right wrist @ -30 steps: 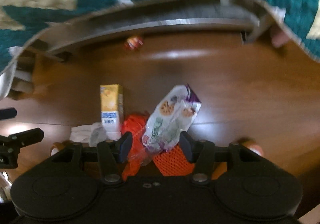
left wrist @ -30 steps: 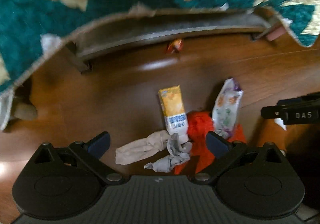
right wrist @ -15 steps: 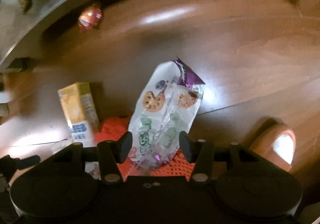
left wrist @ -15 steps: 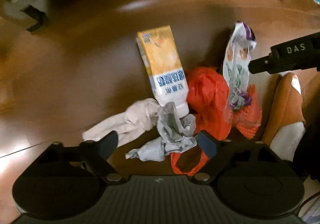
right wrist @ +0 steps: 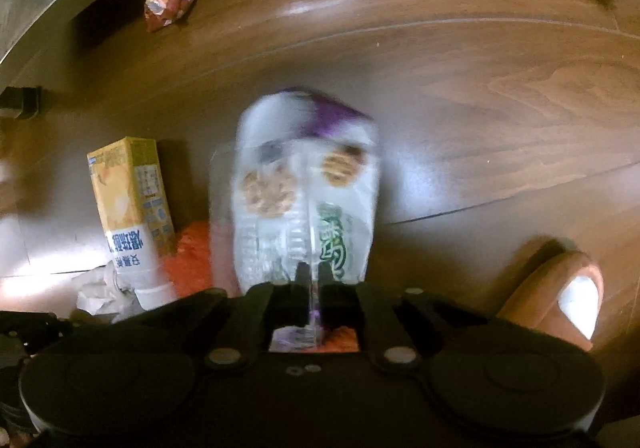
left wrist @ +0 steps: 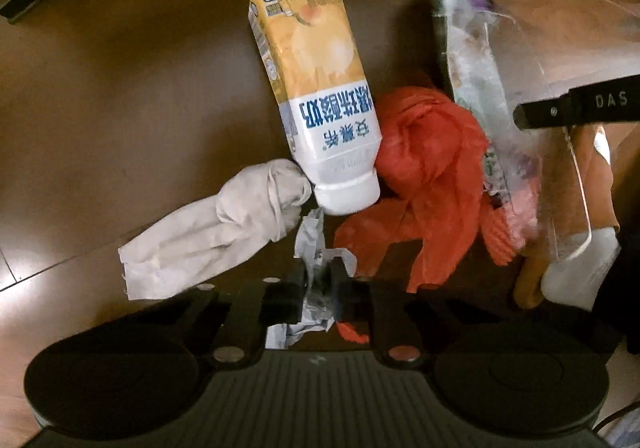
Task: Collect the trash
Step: 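Lift and carry the tissue and plastic tray with both tools over the wastebasket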
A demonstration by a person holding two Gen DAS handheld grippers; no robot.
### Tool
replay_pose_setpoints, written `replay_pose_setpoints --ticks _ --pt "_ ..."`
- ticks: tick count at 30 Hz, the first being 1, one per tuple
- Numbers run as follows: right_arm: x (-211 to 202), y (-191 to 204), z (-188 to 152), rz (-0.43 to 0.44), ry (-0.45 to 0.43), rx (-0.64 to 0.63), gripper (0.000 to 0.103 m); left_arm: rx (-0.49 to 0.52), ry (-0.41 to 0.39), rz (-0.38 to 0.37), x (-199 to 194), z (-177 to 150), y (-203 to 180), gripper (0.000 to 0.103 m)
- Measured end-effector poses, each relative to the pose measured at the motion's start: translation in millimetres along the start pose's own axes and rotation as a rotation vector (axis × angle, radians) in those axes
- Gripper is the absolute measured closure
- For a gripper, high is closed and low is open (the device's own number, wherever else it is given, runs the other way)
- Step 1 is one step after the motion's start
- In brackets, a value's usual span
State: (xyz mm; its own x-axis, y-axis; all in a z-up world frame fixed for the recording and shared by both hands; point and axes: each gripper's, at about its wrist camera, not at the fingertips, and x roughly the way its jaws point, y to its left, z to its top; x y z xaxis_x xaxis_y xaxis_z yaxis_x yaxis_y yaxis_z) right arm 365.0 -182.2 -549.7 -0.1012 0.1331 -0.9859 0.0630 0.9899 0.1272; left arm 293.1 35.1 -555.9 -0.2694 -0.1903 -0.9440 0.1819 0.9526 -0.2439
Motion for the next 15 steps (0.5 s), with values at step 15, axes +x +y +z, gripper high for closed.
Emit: replay_pose_setpoints --ticks 15 --pt "-105 16 -25 0.025 -0.156 -0.055 0.100 -0.036 -0.107 0.009 -107 -22 -1 0.098"
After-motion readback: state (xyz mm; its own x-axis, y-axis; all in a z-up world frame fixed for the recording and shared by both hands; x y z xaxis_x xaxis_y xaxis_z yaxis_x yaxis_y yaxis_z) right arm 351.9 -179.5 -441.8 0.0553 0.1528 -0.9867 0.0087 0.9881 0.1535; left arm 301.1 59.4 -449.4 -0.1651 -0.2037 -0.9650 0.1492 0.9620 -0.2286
